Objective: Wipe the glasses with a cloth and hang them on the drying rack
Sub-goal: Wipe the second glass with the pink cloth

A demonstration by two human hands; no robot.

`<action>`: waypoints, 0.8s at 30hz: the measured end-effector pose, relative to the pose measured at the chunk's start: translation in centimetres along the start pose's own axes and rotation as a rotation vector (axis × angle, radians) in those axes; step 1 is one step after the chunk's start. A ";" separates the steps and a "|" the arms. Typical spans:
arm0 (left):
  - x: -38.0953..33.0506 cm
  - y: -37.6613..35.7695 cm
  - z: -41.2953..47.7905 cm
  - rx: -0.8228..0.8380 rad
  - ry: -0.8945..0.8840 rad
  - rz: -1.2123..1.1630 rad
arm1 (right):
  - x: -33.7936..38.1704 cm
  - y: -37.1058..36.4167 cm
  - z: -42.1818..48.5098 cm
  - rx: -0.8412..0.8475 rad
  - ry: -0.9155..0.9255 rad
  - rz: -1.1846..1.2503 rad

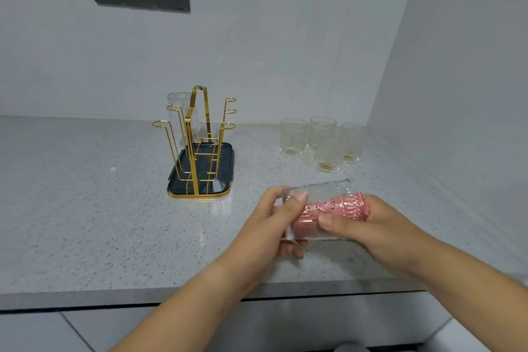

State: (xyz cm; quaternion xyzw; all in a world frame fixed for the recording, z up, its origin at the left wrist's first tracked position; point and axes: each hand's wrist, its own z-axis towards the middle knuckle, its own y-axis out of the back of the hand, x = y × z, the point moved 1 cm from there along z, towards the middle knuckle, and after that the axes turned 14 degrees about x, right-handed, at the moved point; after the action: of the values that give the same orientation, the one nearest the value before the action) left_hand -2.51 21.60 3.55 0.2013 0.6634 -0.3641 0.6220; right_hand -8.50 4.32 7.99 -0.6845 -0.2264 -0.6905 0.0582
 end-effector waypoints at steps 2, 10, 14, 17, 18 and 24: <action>0.1 -0.2 -0.1 -0.081 -0.069 0.104 | -0.3 -0.4 0.1 0.026 -0.018 0.070; -0.7 -0.3 -0.6 0.024 0.337 -0.371 | -0.1 -1.4 -0.5 0.143 -0.062 -0.746; -0.4 0.1 -0.4 0.140 0.320 -0.243 | -0.1 -1.1 -0.5 0.126 -0.034 -0.539; 0.0 0.0 -0.2 0.095 0.159 -0.106 | -0.3 -0.6 -0.3 0.053 0.018 -0.228; 0.1 0.0 -0.3 0.064 0.098 -0.062 | -0.3 -0.5 -0.1 0.033 0.018 -0.116; -0.7 -0.3 -0.4 0.002 0.143 -0.209 | 0.3 -1.2 -0.2 0.019 0.046 -0.260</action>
State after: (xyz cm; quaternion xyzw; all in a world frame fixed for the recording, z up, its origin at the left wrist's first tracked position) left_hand -2.91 21.85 4.29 0.1572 0.7229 -0.4124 0.5316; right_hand -9.16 5.36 7.99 -0.6330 -0.3185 -0.7053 -0.0200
